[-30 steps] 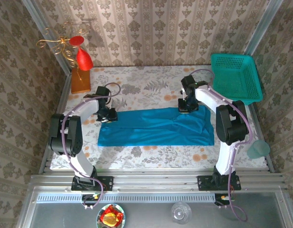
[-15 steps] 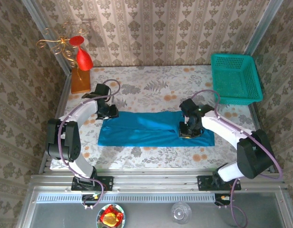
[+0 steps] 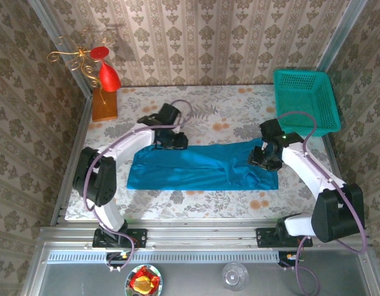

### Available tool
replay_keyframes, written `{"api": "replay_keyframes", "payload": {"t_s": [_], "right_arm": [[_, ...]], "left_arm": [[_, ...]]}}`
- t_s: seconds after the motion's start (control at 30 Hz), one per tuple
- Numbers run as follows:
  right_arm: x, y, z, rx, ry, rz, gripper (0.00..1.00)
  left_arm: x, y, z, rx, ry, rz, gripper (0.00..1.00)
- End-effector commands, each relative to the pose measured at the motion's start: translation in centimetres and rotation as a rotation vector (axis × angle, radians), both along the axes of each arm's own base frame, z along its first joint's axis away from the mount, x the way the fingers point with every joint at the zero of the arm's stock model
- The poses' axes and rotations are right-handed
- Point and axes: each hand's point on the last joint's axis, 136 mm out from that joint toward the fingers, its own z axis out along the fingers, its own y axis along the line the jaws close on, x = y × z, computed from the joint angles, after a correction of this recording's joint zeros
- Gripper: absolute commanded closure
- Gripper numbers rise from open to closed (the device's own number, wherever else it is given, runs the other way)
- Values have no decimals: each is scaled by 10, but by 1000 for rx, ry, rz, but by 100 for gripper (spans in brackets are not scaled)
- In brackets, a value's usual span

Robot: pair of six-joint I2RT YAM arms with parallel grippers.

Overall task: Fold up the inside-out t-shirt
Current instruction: Smooth out the T-shirt at the center of the table.

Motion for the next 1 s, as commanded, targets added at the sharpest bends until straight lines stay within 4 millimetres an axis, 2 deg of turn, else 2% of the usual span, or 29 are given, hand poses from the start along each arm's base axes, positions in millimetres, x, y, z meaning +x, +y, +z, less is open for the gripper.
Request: {"api": "replay_keyframes", "payload": {"t_s": [0.0, 0.1, 0.23, 0.3, 0.37, 0.43, 0.57, 0.73, 0.97], "right_arm": [[-20, -9, -23, -58, 93, 39, 49], [-41, -8, -43, -39, 153, 27, 51], [-68, 6, -62, 45, 208, -19, 65], [-75, 9, -63, 60, 210, -41, 69], [-79, 8, -59, 64, 197, -60, 68], [-78, 4, -50, 53, 152, -84, 60], [-72, -6, -38, 44, 74, -135, 53], [-65, -18, -44, 85, 37, -222, 47], [-53, -16, -60, 197, 35, -282, 45]], "left_arm": [[-22, -48, 1, -80, 62, -69, 73], [-42, -81, -8, -105, 100, -131, 72], [-68, -117, -21, -139, 157, -199, 71], [-80, -128, -27, -143, 180, -223, 71], [-90, -136, -32, -144, 198, -244, 71], [-98, -139, -38, -131, 213, -253, 70], [-105, -145, -47, -126, 231, -257, 69], [-110, -164, -48, -180, 258, -265, 66], [-114, -163, -66, -121, 289, -256, 62]]}}
